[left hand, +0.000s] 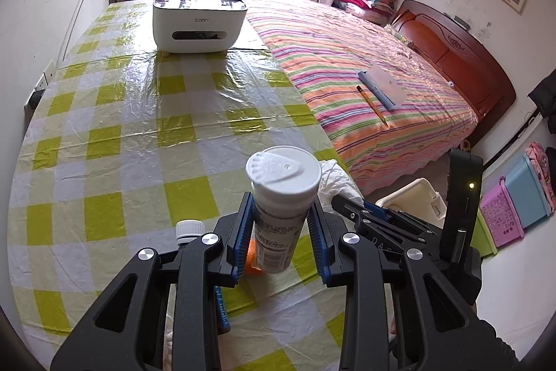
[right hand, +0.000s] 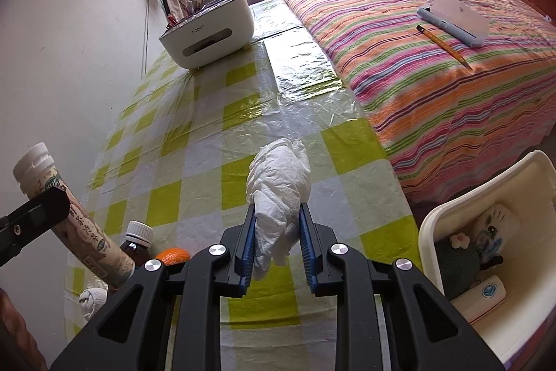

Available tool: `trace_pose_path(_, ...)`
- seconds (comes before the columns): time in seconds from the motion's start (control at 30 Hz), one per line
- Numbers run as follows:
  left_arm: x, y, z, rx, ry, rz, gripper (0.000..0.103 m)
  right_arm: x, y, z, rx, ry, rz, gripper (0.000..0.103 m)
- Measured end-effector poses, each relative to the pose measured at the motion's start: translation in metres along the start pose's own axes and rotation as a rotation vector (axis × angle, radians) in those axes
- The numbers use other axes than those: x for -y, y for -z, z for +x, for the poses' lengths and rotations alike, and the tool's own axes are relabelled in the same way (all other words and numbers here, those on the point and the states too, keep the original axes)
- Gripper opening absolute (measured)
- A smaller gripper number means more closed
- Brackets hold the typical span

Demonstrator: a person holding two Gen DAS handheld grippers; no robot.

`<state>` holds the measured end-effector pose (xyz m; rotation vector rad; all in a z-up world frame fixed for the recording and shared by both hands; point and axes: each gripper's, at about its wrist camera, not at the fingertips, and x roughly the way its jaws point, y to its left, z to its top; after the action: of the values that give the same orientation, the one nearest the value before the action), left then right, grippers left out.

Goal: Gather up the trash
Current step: 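Grasp the white supplement bottle with the left tool while the right tool grasps the crumpled tissue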

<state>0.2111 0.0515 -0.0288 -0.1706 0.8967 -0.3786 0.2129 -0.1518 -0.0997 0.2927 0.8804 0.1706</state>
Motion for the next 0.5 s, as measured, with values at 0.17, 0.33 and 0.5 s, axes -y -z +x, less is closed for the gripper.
trace_pose_path(0.17, 0.012, -0.002, 0.005, -0.005, 0.032, 0.002, 0.028, 0.018, -0.001, -0.010, 0.025, 0.006, 0.040, 0.023)
trace_pose_path(0.33, 0.027, -0.004, 0.007, 0.005, 0.034, 0.033, 0.028, 0.027, -0.003, -0.011, 0.034, 0.013, 0.057, 0.023)
trace_pose_path(0.5, 0.040, -0.004, 0.007, 0.009, 0.053, 0.050, 0.028, 0.029, -0.002, -0.021, 0.068, 0.016, 0.050, 0.023)
